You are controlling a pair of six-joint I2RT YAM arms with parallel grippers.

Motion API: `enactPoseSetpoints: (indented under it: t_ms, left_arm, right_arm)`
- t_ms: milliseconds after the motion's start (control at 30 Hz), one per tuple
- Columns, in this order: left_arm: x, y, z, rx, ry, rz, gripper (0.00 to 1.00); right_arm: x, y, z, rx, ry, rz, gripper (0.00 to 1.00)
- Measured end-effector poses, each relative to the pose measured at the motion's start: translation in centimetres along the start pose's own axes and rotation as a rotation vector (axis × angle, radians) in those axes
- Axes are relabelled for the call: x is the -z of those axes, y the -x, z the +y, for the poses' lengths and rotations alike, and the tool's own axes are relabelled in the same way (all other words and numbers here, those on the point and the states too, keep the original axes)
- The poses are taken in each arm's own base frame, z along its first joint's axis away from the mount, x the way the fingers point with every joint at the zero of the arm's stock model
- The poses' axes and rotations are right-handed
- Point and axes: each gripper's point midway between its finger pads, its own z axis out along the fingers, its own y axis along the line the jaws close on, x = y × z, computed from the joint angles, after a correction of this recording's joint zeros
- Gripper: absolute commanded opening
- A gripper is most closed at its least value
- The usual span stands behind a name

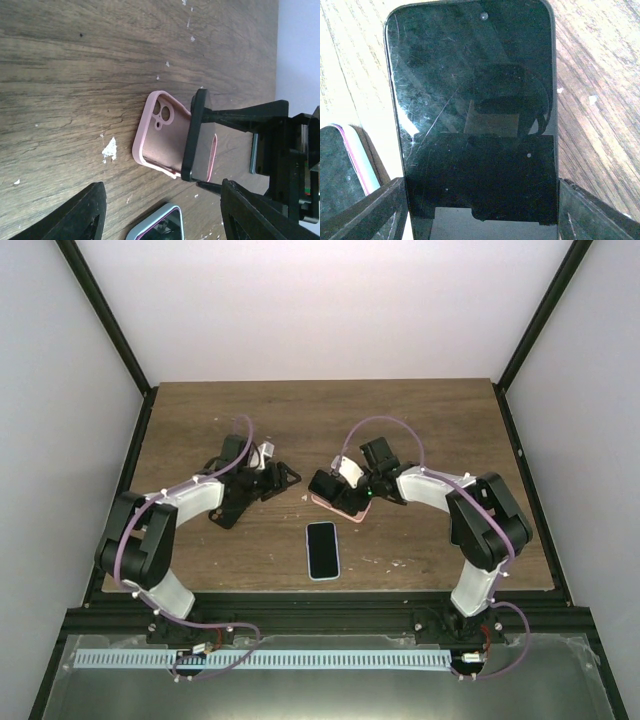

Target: Put the phone into the phone case

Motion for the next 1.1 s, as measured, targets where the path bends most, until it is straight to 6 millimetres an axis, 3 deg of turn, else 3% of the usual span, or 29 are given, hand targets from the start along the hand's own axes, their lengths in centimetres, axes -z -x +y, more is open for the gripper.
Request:
enactPoseSetpoints:
  t_ms: [633, 1100]
  left_arm:
    - [-2.1, 0.5, 0.2, 0.024, -0.035, 0.040, 0.55]
    - [-5.8, 0.2, -0.5, -0.045, -0.028, 0.102, 0.40]
  right_arm:
    - [-0.6, -0.7, 0.4, -0.030, -0.017, 0.043, 0.69]
    - [-0.6, -1.2, 0.0, -0.060, -0.045, 0.066, 0.79]
